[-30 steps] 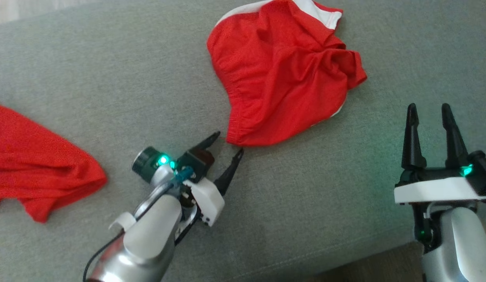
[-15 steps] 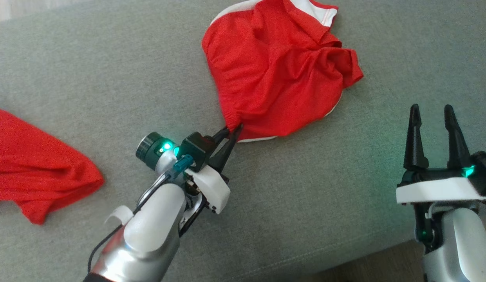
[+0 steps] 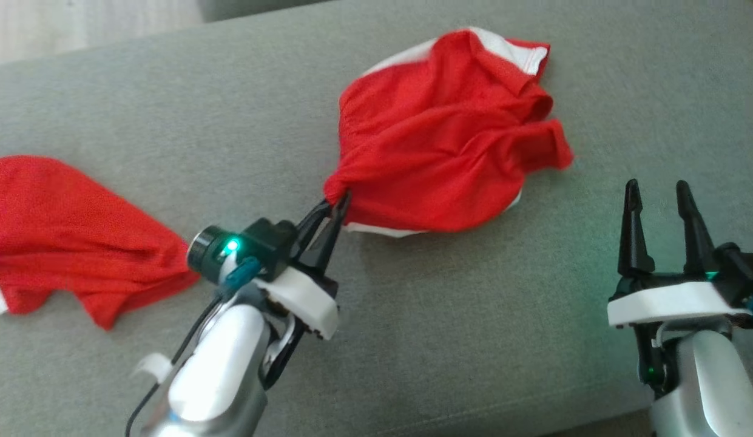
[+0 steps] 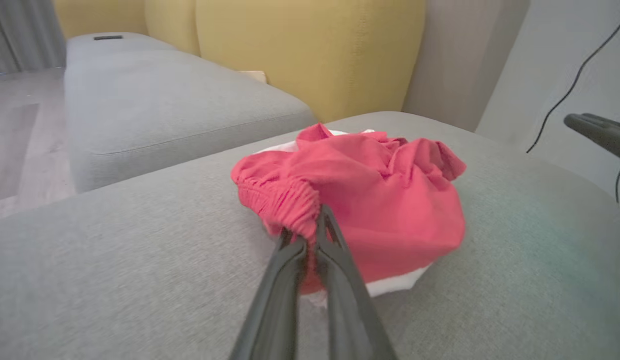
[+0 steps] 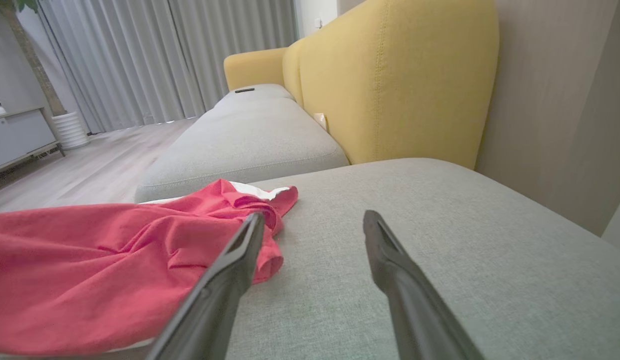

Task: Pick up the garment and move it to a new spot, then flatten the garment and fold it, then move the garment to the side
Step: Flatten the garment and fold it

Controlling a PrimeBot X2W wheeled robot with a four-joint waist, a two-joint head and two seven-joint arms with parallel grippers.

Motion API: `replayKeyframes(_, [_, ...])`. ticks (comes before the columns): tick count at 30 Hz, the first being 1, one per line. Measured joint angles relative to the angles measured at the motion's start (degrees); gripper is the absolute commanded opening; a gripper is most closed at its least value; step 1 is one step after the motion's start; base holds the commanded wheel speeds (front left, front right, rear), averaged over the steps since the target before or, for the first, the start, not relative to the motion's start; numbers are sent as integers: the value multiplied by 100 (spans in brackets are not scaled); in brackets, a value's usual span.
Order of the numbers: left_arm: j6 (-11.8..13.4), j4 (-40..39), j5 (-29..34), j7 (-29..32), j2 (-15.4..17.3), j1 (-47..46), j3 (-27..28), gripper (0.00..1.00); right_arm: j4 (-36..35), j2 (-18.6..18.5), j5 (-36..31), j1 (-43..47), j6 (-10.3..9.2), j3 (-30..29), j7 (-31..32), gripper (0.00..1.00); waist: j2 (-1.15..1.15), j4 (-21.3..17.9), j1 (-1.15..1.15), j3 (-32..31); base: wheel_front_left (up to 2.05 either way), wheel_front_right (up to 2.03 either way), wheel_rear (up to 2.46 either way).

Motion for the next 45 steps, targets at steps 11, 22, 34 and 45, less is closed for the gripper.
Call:
replayKeyframes(11, [201,19,43,0,5,552,416,75,120,0,-41,49,0,133,111,100,0,322,0,-210,0,0,0])
replayKeyframes(22, [391,-450,43,0,-65,609,735,100,219,0,-208,54,0,165,213,100,0,646,0,-156,0,0,0])
replayKeyframes(34, [393,-800,-111,0,-86,946,606,100,1268,-2,-936,-300,1,63,515,100,0,1094,0,-83,0,0,0])
replayKeyframes(45, [470,-898,-249,0,-87,945,519,100,2154,-5,-1601,-1066,0,-456,427,0,0,1179,0,32,0,0,0])
